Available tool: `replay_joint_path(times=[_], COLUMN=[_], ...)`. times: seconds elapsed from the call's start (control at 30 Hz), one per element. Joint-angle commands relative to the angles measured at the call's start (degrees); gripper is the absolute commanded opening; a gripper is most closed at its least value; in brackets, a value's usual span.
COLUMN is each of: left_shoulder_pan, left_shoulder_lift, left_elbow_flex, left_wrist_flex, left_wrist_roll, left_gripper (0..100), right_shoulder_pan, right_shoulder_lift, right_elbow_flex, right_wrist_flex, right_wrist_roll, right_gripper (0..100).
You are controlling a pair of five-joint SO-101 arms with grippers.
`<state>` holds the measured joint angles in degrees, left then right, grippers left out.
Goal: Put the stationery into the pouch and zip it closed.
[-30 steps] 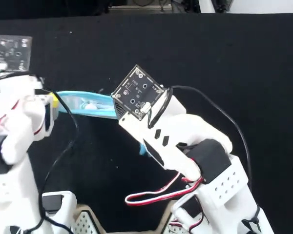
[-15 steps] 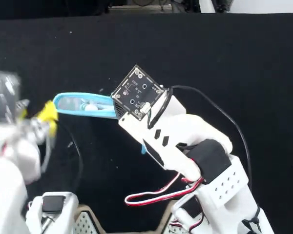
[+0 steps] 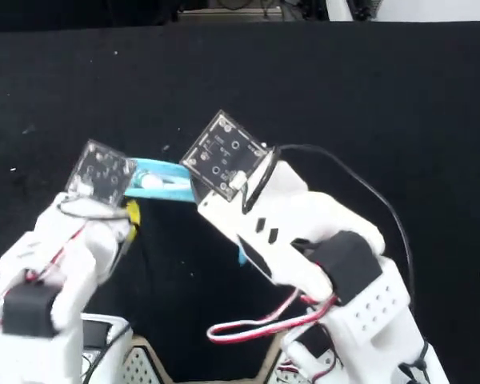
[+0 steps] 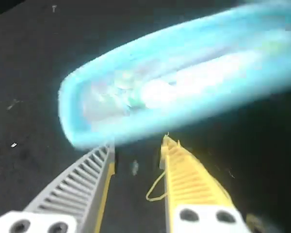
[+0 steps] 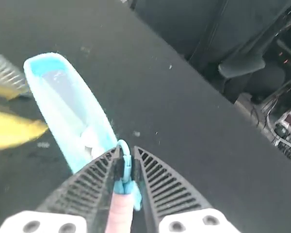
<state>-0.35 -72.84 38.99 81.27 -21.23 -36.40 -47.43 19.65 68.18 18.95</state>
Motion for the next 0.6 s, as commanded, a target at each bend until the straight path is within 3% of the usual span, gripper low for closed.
replay_joint_path(times=[0.0, 0.27, 0.57], left_shoulder_pan=[-5.05, -5.23, -3.03], left_shoulder_lift=[-0.62, -0.18, -0.09], left_elbow_flex=[7.16, 10.59, 19.12], left_wrist_flex=[-15.56, -31.47, -46.77], left_wrist_roll=[4.66, 18.99, 25.23], left_gripper=[15, 15, 16], right_shoulder_pan=[-0.44, -0.88, -11.16], right_shoulder_lift=[-5.67, -8.66, -8.48], right_elbow_flex=[-2.51, 1.98, 1.89], right_wrist_flex=[4.31, 5.1, 2.37], right_wrist_roll=[0.35, 0.35, 0.35], right_gripper=[1.1, 1.1, 1.1])
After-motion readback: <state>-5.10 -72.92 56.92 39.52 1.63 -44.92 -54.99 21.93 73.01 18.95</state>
